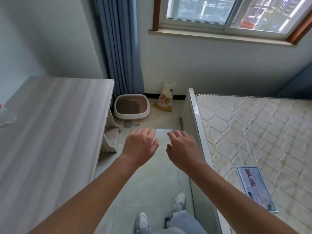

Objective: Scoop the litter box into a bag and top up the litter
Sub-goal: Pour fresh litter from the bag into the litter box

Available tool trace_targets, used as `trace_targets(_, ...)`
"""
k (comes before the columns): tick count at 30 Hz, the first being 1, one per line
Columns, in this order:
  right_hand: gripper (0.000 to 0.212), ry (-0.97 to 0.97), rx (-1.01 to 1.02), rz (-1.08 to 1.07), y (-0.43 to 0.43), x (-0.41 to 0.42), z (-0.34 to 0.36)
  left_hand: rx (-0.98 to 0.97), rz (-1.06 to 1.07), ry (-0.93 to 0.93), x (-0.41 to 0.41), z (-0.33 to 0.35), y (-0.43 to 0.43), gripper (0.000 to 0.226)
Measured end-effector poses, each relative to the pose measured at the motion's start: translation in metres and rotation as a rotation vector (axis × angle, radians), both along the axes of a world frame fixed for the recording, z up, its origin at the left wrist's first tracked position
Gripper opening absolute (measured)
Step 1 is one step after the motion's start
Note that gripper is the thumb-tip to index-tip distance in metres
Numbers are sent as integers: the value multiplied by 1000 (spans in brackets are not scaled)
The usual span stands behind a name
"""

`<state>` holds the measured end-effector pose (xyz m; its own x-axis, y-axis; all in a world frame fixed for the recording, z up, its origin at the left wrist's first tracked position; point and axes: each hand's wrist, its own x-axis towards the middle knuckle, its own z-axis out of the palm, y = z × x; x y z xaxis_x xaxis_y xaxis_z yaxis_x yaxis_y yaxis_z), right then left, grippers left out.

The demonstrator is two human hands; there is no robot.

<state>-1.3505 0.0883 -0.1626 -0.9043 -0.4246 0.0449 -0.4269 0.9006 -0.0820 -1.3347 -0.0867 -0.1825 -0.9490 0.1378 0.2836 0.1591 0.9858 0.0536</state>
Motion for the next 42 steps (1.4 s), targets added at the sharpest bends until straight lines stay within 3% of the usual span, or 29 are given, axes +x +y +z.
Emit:
trace_targets(9, 29, -21, -37, 73, -27, -117, -31, -57, 74, -76, -92, -25, -21, 32)
trace_targets(17, 33, -65, -47, 286, -63, -245, -41, -133, 248, -129, -191, -13, -42, 35)
trace_targets(26, 46, -79, -36, 387, -111, -341, -40, -47, 355, -160, -269, -20, -67, 42)
trace_targets(42, 40, -26, 36, 78, -138, -488, -37, -18, 83, -134, -463, -36, -124, 40)
